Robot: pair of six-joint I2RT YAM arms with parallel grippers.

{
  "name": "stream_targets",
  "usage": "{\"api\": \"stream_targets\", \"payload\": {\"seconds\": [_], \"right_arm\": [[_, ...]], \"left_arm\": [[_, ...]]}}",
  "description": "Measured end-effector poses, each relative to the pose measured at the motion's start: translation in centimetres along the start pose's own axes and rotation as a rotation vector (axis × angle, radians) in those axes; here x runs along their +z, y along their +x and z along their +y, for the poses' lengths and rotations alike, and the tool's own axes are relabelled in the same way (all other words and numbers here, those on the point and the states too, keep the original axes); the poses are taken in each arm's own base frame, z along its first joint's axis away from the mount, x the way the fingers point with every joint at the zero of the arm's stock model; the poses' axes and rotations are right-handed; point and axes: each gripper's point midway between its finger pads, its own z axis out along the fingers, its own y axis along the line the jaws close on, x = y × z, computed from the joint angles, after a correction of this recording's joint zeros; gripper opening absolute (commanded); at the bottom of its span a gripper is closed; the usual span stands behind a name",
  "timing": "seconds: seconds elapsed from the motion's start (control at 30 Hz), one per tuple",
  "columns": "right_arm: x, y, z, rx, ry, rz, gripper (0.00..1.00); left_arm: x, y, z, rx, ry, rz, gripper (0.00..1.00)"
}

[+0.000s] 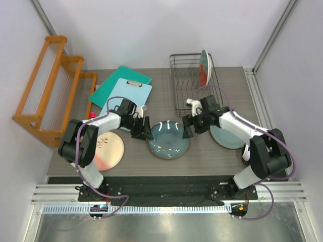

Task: Load the plates into the dish rack

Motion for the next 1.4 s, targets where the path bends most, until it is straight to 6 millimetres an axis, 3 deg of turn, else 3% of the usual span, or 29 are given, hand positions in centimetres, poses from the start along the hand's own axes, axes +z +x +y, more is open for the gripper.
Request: {"api": "stream_targets", "payload": {"seconds": [0.13,0.37,0.57,0.7,0.97,1.4], "right_arm": [[-1.7,-0.1,-2.5,0.16,0.007,-0.038,0.89],[-1.3,3.4,-1.1,0.302,-0.111,0.02,0.88],[-0.7,4.7,-0.5,0.404,-0.204,0.035,0.88],[-0.3,5.6,-0.5,0.472,-0.243,0.039,0.88],[0.1,5.6,0.1,0.572,-0.362,0.009,0.84],[1.2,5.5,1.9,0.616,-0.571,0.034,0.75]], "left_arm": [[1.2,-1.5,-0.1,-0.015,0.022,-0.006,0.5],[2.7,-1.2,-0.9,-0.054,0.087,0.027,0.27],[2.8,0.9,-1.6,-0.088,0.167,0.084,0.01],[2.2,1.7,-3.0,-0.084,0.275,0.119,0.0],[2.7,3.6,-2.5,-0.11,0.356,0.2,0.0],[3.2,3.9,-3.2,-0.086,0.406,0.23,0.0]]}}
